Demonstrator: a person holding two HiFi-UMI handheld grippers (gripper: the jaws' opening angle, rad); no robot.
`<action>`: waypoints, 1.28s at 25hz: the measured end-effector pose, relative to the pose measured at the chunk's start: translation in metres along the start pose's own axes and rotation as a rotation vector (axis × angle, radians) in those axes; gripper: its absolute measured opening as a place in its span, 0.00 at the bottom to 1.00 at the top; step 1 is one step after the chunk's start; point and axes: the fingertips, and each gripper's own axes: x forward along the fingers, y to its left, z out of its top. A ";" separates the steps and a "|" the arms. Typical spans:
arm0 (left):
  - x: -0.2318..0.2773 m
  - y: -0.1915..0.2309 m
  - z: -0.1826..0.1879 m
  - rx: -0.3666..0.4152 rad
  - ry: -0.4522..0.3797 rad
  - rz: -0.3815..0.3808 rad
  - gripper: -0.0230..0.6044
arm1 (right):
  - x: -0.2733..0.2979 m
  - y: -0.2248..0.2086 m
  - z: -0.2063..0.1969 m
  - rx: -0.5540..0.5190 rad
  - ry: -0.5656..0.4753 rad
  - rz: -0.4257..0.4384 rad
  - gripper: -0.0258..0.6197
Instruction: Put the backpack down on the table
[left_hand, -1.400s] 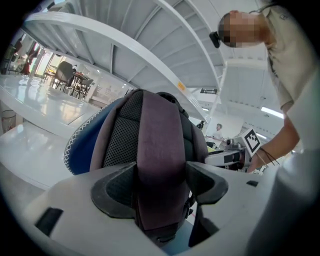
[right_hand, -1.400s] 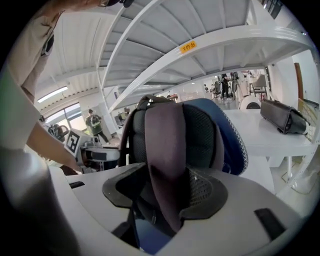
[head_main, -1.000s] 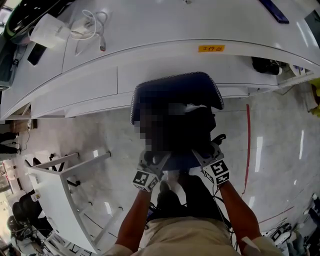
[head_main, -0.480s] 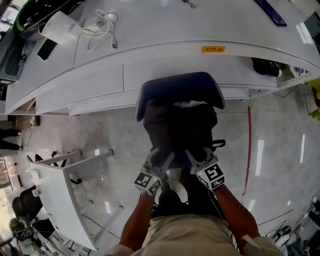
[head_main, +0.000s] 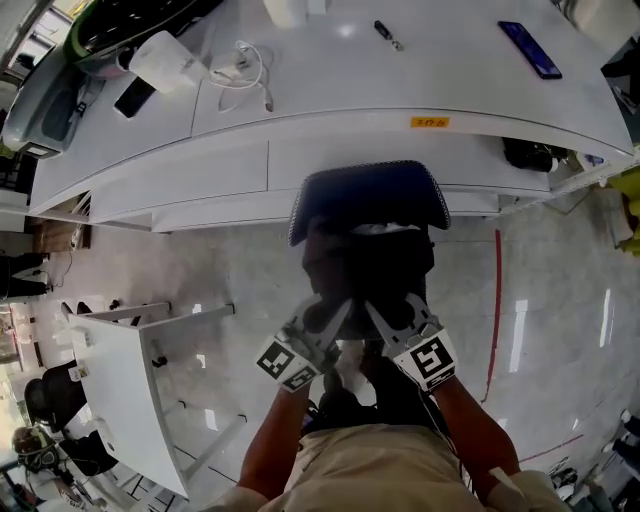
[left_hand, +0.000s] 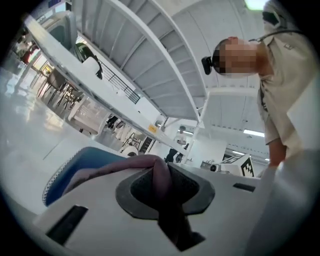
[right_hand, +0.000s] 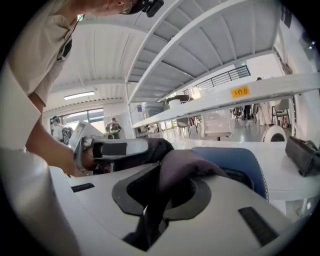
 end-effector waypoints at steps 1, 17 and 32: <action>-0.003 -0.002 0.009 0.008 -0.008 0.009 0.13 | -0.003 0.001 0.010 0.007 -0.010 -0.004 0.14; -0.129 -0.030 0.121 0.070 -0.235 0.286 0.12 | 0.011 0.122 0.120 -0.199 -0.065 0.233 0.13; -0.354 -0.068 0.217 0.301 -0.402 0.587 0.12 | 0.063 0.342 0.197 -0.314 -0.162 0.536 0.13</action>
